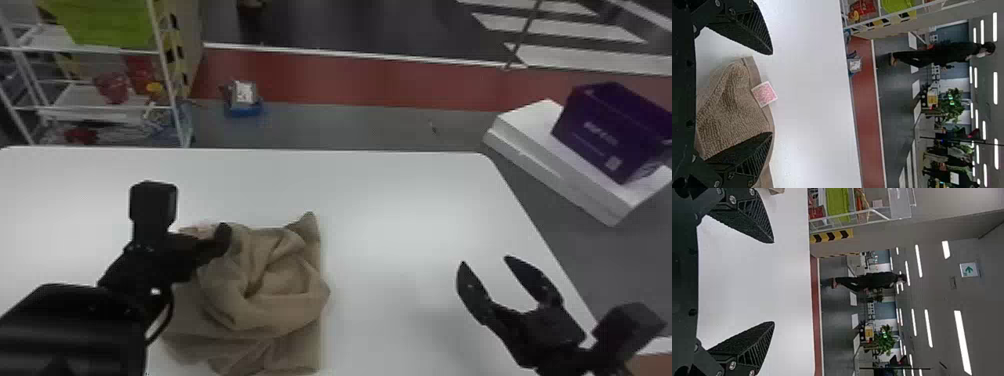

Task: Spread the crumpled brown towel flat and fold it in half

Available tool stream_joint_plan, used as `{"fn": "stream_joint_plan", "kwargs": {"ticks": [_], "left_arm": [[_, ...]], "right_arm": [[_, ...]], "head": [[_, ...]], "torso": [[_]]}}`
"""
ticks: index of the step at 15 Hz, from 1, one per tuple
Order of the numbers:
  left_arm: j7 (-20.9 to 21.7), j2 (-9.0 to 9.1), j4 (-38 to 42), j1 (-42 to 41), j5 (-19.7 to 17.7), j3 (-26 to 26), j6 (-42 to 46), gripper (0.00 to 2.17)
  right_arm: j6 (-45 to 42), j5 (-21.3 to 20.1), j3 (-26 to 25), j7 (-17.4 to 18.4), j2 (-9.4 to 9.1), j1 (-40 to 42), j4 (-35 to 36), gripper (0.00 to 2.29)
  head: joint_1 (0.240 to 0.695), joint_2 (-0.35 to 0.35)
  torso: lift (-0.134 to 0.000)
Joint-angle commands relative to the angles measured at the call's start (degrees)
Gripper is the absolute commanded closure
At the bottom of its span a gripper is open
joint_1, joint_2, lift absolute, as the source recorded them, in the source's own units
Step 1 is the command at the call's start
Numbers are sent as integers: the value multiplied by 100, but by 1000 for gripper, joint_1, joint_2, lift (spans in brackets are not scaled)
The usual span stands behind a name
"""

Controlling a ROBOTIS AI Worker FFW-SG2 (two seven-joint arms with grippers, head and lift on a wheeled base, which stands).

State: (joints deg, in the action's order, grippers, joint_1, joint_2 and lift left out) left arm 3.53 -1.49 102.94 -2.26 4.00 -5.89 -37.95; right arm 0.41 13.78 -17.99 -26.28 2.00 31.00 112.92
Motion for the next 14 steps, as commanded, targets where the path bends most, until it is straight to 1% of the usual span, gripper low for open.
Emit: {"fn": "stream_joint_plan", "kwargs": {"ticks": [1,2,5,8,14], "left_arm": [[-2,0,-178,182,57,9,-139,178],[-2,0,-222,226,57,44,-192,211],[7,-9,-257,297,75,97,-367,215],[68,-9,-240,297,101,114,-965,218],[104,9,-231,297,75,176,-1000,215]], "right_arm": [[-27,20,-38,-9,2,-6,2,147],[-27,37,-64,-17,-7,-6,2,147],[-27,37,-55,-17,-7,-6,2,147],[-45,46,-64,-17,-7,-23,-6,147],[-62,152,-143,-105,-7,-15,-15,147]], "head": [[695,-151],[695,-150],[695,-145],[695,-138],[695,-135]], "torso": [[-124],[-124],[-124],[-124],[-124]]}}
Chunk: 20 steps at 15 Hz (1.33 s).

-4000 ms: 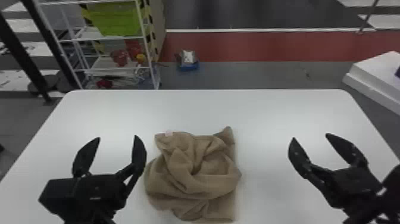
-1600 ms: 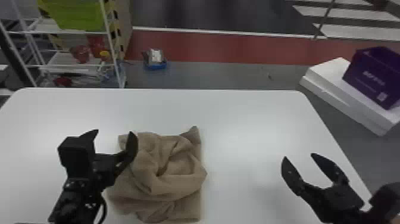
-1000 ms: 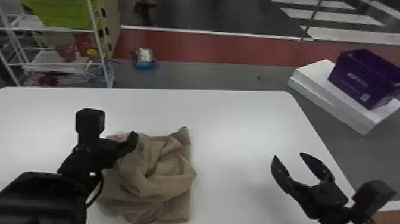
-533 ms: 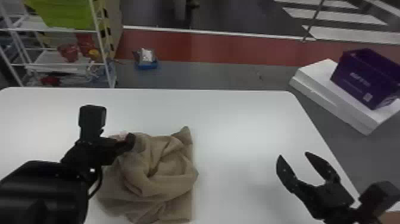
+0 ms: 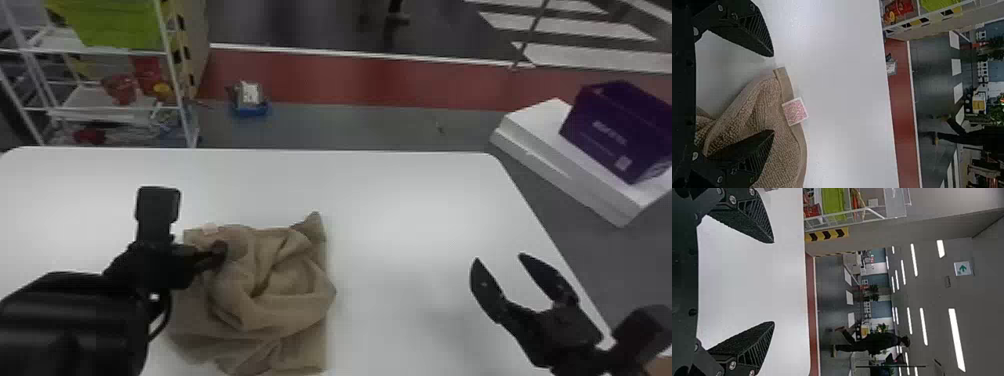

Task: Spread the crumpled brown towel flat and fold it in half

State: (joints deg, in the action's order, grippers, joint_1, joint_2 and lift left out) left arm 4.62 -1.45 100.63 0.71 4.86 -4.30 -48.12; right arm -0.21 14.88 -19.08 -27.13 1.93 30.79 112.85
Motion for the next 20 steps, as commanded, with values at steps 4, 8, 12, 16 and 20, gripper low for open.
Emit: {"fn": "stream_joint_plan", "kwargs": {"ticks": [4,8,12,16,20], "left_arm": [[-23,5,-26,52,-56,17,123,215],[21,5,-35,96,-56,8,123,272],[162,5,-17,88,76,-44,-246,458],[188,5,18,17,138,-27,-317,745],[3,31,985,-493,-12,70,-176,1447]], "right_arm": [[0,85,-122,-64,0,23,-9,147],[-53,129,-175,-82,0,58,-9,147],[-53,200,-219,-126,0,85,9,147],[-53,252,-236,-135,0,102,35,147],[-71,279,-219,-143,0,120,44,147]], "head": [[695,-139],[695,-149],[695,-157],[695,-164],[695,-158]], "torso": [[-124],[-124],[-124],[-124],[-124]]}}
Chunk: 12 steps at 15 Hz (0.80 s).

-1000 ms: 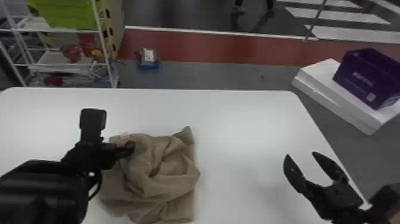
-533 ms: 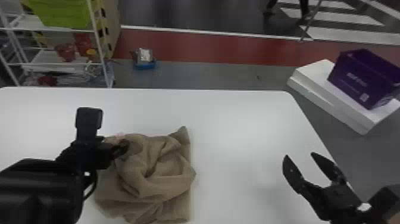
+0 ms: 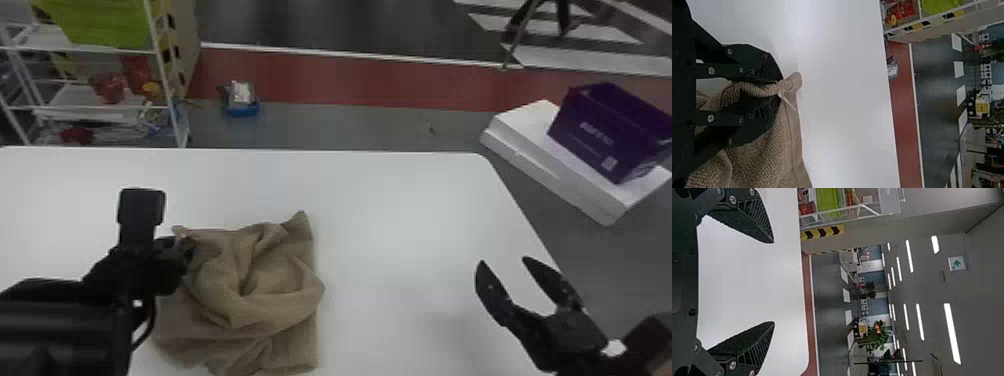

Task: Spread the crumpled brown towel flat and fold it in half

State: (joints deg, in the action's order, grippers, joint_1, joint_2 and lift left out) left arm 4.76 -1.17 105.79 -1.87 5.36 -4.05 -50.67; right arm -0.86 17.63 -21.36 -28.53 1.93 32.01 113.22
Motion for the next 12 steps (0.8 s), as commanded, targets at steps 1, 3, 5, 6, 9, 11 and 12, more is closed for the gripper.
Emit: {"fn": "stream_joint_plan", "kwargs": {"ticks": [1,3,5,6,9,11,12], "left_arm": [[-10,3,970,-463,-184,88,61,1447],[-10,3,2191,-991,-589,238,-10,1447],[-10,3,3220,-1404,-808,299,-62,1447],[-10,3,3642,-1536,-835,299,-185,1447],[-10,-6,4969,-1729,-1318,545,-1064,1447],[-63,-23,5540,-1861,-1634,976,-1416,1447],[-107,-50,5619,-1914,-1634,1160,-1416,1447]], "right_arm": [[-6,3,26,-3,0,7,8,147],[11,-5,79,-3,0,-28,16,147],[11,-14,149,-3,0,-63,8,147],[11,-23,193,-3,0,-81,-10,147],[29,-23,263,-3,0,-125,-19,147],[11,-23,263,-3,9,-133,-54,147],[11,-32,263,-21,9,-142,-54,147]], "head": [[695,-158],[695,-158],[695,-158],[695,-159],[695,-161],[695,-162],[695,-158]], "torso": [[-124],[-124],[-124],[-124],[-124],[-124],[-124]]}}
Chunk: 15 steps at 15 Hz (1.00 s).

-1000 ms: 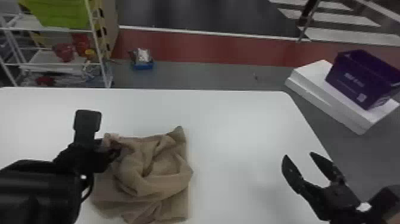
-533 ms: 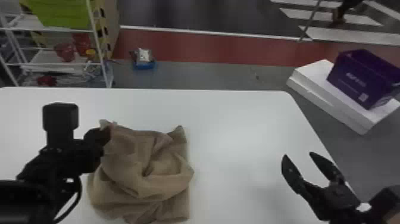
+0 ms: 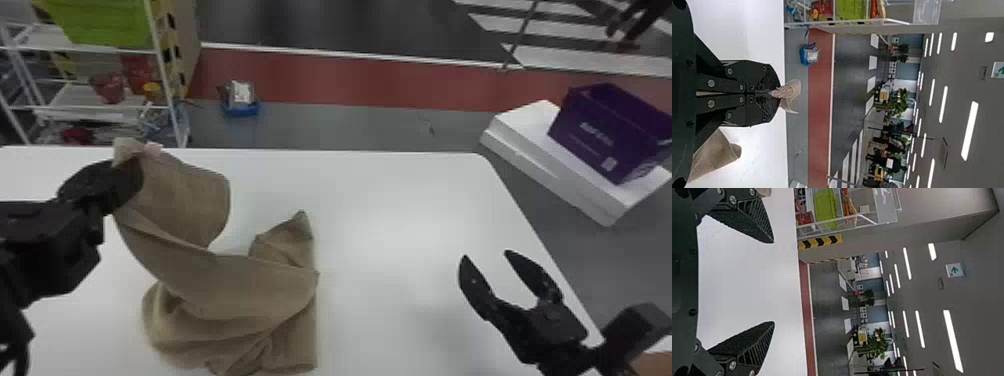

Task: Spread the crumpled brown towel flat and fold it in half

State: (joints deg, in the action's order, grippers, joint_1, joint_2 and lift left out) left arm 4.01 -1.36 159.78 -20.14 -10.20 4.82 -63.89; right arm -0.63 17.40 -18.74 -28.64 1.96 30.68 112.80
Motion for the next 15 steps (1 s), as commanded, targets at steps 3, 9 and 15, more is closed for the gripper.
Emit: {"fn": "stream_joint_plan", "kwargs": {"ticks": [3,9,15], "left_arm": [[-172,-22,167,-253,-342,1276,47,1447],[364,151,-228,-385,-1370,3596,803,1447],[601,151,-413,-385,-1458,3834,926,1447]], "right_arm": [[-29,18,-7,-133,59,-18,5,147],[42,-167,-34,-133,77,-202,163,147],[622,-395,230,-731,77,-1248,-109,147]], "head": [[695,-115],[695,85],[695,197]], "torso": [[-124],[-124],[-124]]}}
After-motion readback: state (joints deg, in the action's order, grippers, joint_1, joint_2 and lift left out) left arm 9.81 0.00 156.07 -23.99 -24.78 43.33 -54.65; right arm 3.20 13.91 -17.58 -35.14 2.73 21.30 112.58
